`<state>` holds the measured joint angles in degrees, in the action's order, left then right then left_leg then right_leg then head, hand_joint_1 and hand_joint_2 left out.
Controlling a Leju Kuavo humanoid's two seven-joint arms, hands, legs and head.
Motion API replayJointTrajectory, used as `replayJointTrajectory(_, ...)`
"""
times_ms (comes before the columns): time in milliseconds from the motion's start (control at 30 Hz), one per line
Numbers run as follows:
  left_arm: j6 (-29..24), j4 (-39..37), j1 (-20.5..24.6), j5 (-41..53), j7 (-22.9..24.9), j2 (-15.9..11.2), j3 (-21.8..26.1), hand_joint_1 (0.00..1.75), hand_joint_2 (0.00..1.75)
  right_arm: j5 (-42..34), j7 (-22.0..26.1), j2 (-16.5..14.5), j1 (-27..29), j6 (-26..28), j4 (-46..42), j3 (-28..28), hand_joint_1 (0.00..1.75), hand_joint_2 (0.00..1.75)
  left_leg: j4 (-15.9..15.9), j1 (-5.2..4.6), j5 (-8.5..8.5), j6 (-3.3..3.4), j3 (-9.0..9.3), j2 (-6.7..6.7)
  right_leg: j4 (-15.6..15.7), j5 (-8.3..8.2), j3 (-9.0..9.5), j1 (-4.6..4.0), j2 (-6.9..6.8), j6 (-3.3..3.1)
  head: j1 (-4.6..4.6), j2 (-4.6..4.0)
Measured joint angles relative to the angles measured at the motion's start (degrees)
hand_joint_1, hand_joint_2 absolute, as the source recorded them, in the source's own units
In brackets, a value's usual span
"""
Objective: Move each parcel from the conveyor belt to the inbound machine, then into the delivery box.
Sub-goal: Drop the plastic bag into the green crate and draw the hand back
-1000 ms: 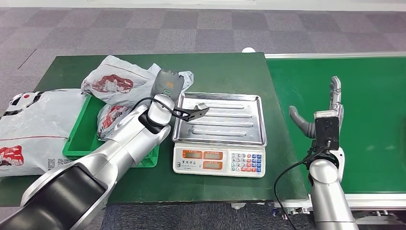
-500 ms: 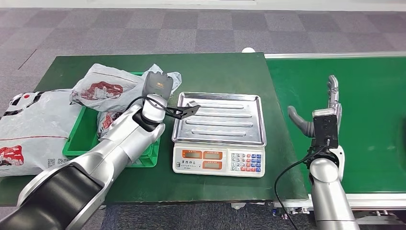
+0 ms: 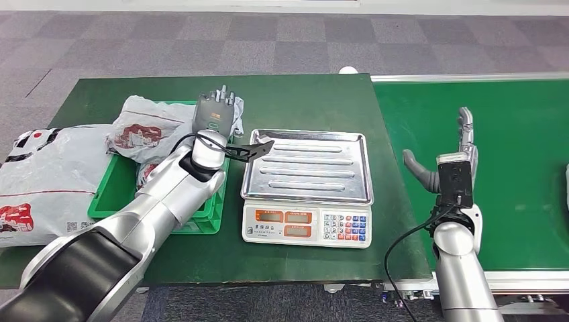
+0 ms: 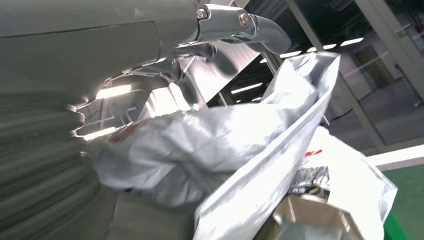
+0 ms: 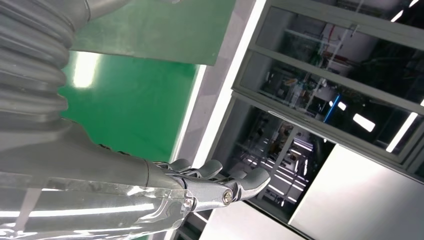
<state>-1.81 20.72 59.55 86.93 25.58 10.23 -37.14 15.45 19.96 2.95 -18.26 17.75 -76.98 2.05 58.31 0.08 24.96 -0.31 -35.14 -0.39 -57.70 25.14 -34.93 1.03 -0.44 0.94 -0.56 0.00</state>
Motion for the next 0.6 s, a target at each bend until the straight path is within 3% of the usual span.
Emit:
replayJointTrajectory(167, -2.3, 0.4, -0.2, 0.0, -1.1, 0.1, 0.8, 0.00, 1.75, 0.2, -0.3, 0.0, 0.0, 0.0, 0.0, 0.0, 0.00, 1.75, 0.0, 0.00, 0.00, 0.00, 0.00, 0.00, 0.0, 0.00, 0.00, 0.00, 0.00, 0.00, -0.01, 0.00)
replayJointTrajectory(367, -2.1, 1.0, -1.0, -4.1, -10.0, 1.9, 5.3, 0.00, 1.75, 0.4, -0.9, 0.0, -0.6, -0.1, 0.2, 0.0, 0.00, 1.75, 0.0, -0.01, 0.00, 0.00, -0.01, -0.02, 0.0, 0.00, 0.00, 0.01, -0.02, 0.00, -0.01, 0.00)
replayJointTrajectory(600, -3.1, 1.9, -1.9, -10.4, -15.7, 4.2, 10.0, 0.00, 1.75, 0.9, -1.6, 0.0, -1.0, -0.4, 0.4, 0.2, 0.00, 1.75, 0.0, -0.01, 0.00, 0.00, -0.03, -0.03, 0.0, 0.00, 0.00, 0.01, -0.03, 0.00, -0.01, 0.00)
